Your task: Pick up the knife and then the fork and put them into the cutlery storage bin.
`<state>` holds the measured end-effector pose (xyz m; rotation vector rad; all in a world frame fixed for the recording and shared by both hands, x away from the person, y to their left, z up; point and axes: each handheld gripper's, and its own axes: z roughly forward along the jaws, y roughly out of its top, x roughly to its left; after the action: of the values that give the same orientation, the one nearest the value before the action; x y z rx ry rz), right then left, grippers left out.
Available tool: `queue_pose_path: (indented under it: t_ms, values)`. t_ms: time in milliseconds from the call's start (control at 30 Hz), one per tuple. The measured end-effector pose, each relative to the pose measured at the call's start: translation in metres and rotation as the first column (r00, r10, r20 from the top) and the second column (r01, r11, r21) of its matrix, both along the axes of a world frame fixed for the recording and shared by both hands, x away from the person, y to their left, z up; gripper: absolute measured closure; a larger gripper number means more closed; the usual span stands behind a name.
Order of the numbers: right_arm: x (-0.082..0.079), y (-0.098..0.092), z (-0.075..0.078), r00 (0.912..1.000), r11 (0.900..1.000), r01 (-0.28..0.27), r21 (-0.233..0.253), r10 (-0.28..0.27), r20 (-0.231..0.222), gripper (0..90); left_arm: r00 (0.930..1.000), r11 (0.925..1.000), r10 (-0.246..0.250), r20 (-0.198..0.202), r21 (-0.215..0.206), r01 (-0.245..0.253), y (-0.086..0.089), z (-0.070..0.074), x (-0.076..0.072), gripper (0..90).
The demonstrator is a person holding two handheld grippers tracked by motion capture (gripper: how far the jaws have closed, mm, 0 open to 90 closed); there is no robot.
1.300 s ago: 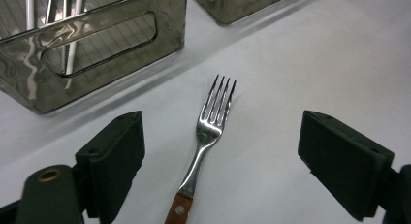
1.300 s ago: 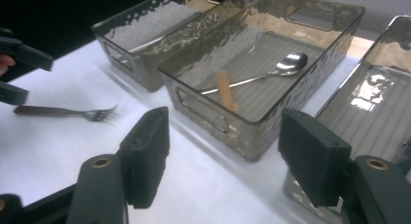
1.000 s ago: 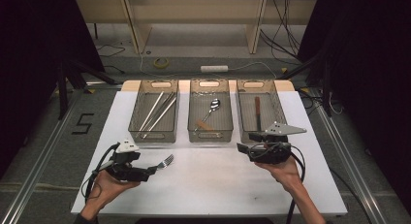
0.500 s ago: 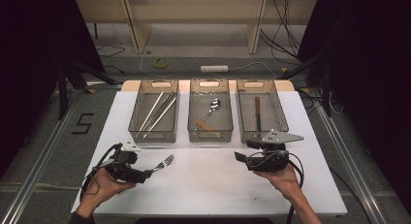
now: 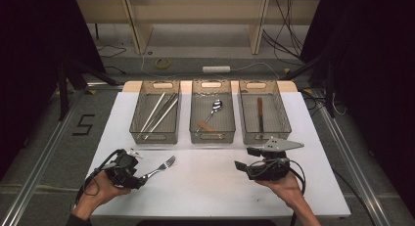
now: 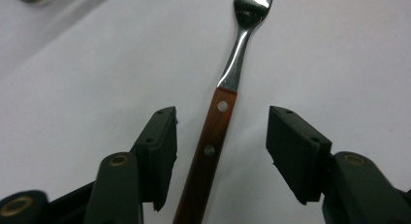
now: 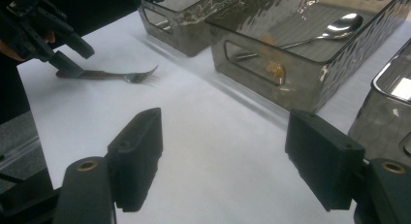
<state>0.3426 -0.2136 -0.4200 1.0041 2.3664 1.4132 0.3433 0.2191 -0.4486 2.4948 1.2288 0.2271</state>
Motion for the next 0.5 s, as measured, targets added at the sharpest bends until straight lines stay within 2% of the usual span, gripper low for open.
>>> queue_pose_path:
  t_ms: [133, 400, 500]
  values:
    - [-0.0029, 0.0007, -0.0011, 1.0000, 1.000, -0.003, -0.001, 0.003, -0.004, 30.6, 0.9999, 0.9998, -0.004, -0.016, 0.022, 0.004, 0.0033, -0.0032, -0.0002, 49.1]
    - [-0.0072, 0.0002, -0.0017, 1.0000, 1.000, -0.007, -0.004, 0.007, -0.007, 30.5, 0.9994, 0.9991, -0.012, -0.032, 0.040, 0.013, 0.0077, -0.0075, -0.0005, 58.8]
    - [-0.0084, 0.0001, -0.0019, 0.9999, 1.000, -0.009, -0.004, 0.009, -0.007, 30.5, 0.9987, 0.9976, -0.025, -0.044, 0.064, 0.027, 0.0086, -0.0097, -0.0006, 62.7]
